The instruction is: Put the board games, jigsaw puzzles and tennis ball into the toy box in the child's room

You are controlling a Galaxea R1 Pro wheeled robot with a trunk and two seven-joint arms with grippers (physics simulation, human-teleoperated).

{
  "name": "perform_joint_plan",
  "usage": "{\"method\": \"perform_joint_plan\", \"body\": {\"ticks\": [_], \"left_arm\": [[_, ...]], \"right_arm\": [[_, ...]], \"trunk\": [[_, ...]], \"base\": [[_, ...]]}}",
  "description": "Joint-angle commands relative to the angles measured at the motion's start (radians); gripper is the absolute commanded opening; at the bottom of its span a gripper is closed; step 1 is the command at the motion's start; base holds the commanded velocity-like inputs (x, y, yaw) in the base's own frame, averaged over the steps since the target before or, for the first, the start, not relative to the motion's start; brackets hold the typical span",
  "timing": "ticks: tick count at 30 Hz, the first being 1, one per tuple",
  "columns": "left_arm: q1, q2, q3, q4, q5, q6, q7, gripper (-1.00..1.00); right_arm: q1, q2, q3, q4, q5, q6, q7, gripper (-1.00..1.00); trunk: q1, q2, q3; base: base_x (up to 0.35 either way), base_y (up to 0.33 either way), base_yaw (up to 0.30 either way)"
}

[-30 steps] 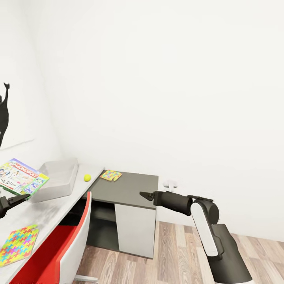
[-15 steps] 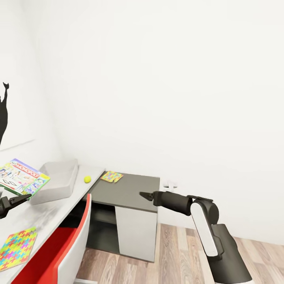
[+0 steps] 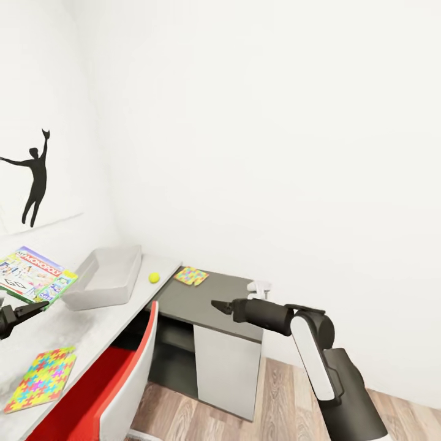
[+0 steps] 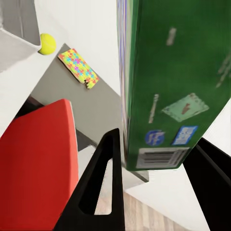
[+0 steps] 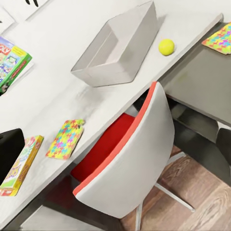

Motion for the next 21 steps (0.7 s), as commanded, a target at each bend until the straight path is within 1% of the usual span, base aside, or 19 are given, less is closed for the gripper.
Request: {"method": "perform_joint_plan", "body": {"ticks": [1, 6, 8, 17, 21], "left_arm": [[-0.001, 0.000, 0.002, 0.001, 0.002, 0.009, -0.002, -1.00], [-0.001, 0.000, 0.002, 0.001, 0.002, 0.009, -0.002, -1.00], [-0.001, 0.000, 0.002, 0.001, 0.002, 0.009, -0.002, -1.00], [-0.001, -0.001, 0.002, 0.001, 0.002, 0.009, -0.001, -1.00], [-0.001, -0.001, 0.002, 0.001, 0.002, 0.009, -0.001, -1.00]], "right_arm": [[0.000, 0.000, 0.004, 0.000, 0.010, -0.004, 0.010, 1.00], [0.000, -0.001, 0.009, 0.000, 0.008, -0.018, 0.011, 1.00], [0.000, -0.001, 0.010, 0.000, 0.008, -0.019, 0.011, 1.00], [0.000, -0.001, 0.009, 0.000, 0.006, -0.020, 0.011, 1.00], [0.000, -0.001, 0.009, 0.000, 0.006, -0.020, 0.012, 1.00]], "trunk": [[0.000, -0.001, 0.000], [0.000, -0.001, -0.001], [0.000, -0.001, -0.001], [0.000, -0.001, -0.001], [0.000, -0.001, -0.001]], "base": [[0.005, -0.003, 0.286], [0.002, -0.001, 0.208], [0.000, 0.000, 0.117], [0.073, -0.004, 0.007], [0.138, -0.091, 0.000]]}}
